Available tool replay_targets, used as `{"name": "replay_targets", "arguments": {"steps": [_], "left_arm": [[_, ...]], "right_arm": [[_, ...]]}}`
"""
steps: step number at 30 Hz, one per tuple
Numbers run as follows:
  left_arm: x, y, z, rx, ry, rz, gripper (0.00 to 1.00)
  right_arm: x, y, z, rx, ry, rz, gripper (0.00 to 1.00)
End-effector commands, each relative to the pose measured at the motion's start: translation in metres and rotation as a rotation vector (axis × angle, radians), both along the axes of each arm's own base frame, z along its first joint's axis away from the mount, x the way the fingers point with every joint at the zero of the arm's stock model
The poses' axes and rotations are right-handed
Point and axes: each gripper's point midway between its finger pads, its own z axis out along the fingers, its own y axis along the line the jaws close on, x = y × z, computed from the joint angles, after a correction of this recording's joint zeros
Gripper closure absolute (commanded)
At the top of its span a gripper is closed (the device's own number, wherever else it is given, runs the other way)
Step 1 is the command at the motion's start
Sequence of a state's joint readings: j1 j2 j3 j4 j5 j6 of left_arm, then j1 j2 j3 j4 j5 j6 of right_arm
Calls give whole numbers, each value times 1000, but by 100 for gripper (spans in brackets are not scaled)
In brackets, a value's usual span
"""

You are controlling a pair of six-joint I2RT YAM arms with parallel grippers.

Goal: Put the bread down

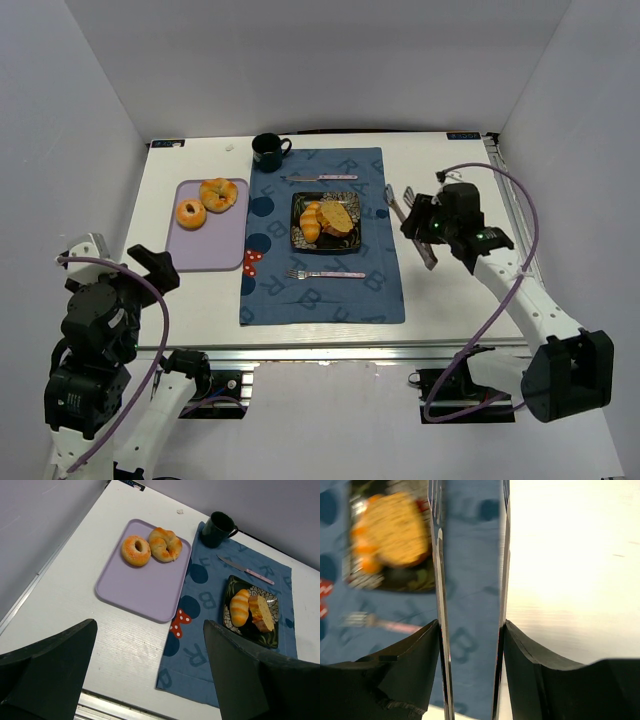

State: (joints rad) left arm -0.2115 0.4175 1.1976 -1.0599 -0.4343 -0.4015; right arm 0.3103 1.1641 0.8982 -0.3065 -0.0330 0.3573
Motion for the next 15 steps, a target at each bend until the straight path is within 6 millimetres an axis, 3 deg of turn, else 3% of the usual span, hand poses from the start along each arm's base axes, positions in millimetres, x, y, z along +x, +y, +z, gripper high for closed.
{"name": "replay_targets", "arguments": {"steps": [1,7,9,15], "left_arm": [[4,-3,3,-11,-21,-11,2],[9,-4,-3,-5,-7,-10,2],[12,-4,-6,-1,1,-10,2],[22,-4,-16,15,28,-1,2]], "right_arm": [[19,-52,10,-107,-23,-185,43],[51,-101,-28,-192,77,-271,41],[63,-109,-38,-218,89,-276,41],[127,-129,-66,-262,139,-295,40]]}}
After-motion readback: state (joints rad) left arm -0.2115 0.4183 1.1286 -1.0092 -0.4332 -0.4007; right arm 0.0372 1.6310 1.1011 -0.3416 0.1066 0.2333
